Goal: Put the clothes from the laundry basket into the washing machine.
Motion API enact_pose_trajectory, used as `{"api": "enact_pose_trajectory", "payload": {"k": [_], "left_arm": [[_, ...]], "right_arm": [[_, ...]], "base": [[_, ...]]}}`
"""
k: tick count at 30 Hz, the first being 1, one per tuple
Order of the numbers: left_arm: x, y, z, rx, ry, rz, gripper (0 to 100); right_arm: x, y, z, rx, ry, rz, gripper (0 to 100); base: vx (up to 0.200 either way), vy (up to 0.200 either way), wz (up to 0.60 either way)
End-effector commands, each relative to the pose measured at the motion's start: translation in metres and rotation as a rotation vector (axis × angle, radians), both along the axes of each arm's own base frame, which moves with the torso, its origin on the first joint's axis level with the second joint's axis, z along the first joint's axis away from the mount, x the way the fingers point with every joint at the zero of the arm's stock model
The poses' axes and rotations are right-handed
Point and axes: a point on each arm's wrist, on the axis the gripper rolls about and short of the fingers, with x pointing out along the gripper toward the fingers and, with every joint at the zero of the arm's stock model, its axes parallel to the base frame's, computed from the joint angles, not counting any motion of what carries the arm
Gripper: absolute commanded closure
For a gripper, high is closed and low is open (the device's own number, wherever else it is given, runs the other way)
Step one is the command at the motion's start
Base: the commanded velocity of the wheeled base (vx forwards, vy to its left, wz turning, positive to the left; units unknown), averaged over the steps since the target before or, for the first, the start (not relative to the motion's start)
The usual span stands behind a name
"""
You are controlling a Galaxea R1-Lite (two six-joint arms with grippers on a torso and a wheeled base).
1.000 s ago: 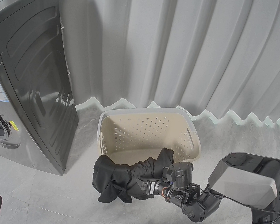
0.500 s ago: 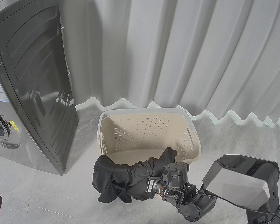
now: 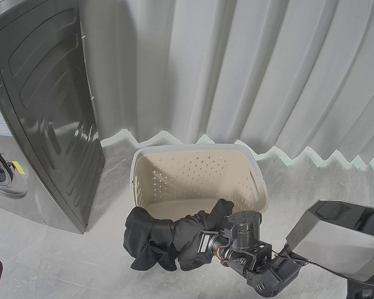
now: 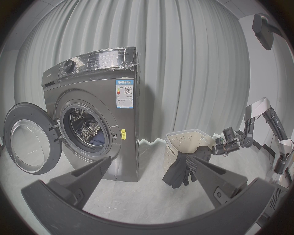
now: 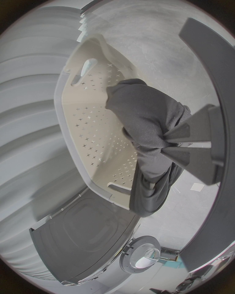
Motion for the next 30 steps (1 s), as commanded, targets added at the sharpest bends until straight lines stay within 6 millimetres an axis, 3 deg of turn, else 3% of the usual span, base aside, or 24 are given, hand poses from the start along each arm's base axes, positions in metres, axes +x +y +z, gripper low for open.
{"api": "enact_pose_trajectory", "payload": {"k": [1, 8, 10, 11, 13, 24, 26, 27, 30], "left_arm": [[0.000, 0.000, -0.003, -0.001, -0.002, 0.000, 0], [0.000, 0.000, -0.003, 0.001, -0.002, 0.000, 0], [0.000, 0.000, -0.003, 0.001, -0.002, 0.000, 0], [0.000, 0.000, -0.003, 0.001, -0.002, 0.000, 0], [0.000, 0.000, -0.003, 0.001, -0.002, 0.000, 0], [0.000, 0.000, -0.003, 0.002, -0.002, 0.000, 0], [0.000, 0.000, -0.003, 0.002, -0.002, 0.000, 0], [0.000, 0.000, -0.003, 0.004, -0.002, 0.000, 0], [0.000, 0.000, -0.003, 0.009, -0.002, 0.000, 0]], "right_arm": [[-0.020, -0.008, 0.068, 0.085, -0.121, -0.024, 100], [-0.036, -0.015, 0.103, 0.140, -0.190, -0.024, 100], [-0.037, -0.016, 0.104, 0.142, -0.192, -0.024, 100], [-0.045, -0.022, 0.122, 0.164, -0.226, -0.021, 100], [-0.053, -0.027, 0.135, 0.178, -0.249, -0.019, 100], [-0.099, -0.056, 0.184, 0.232, -0.377, 0.014, 100], [-0.099, -0.057, 0.185, 0.231, -0.379, 0.013, 100], [-0.108, -0.068, 0.195, 0.219, -0.428, 0.019, 100], [-0.119, -0.078, 0.197, 0.199, -0.448, 0.039, 100]], "base": [[0.000, 0.000, 0.00], [0.000, 0.000, 0.00], [0.000, 0.000, 0.00], [0.000, 0.000, 0.00], [0.000, 0.000, 0.00], [0.000, 0.000, 0.00], [0.000, 0.000, 0.00], [0.000, 0.000, 0.00], [0.000, 0.000, 0.00]]}}
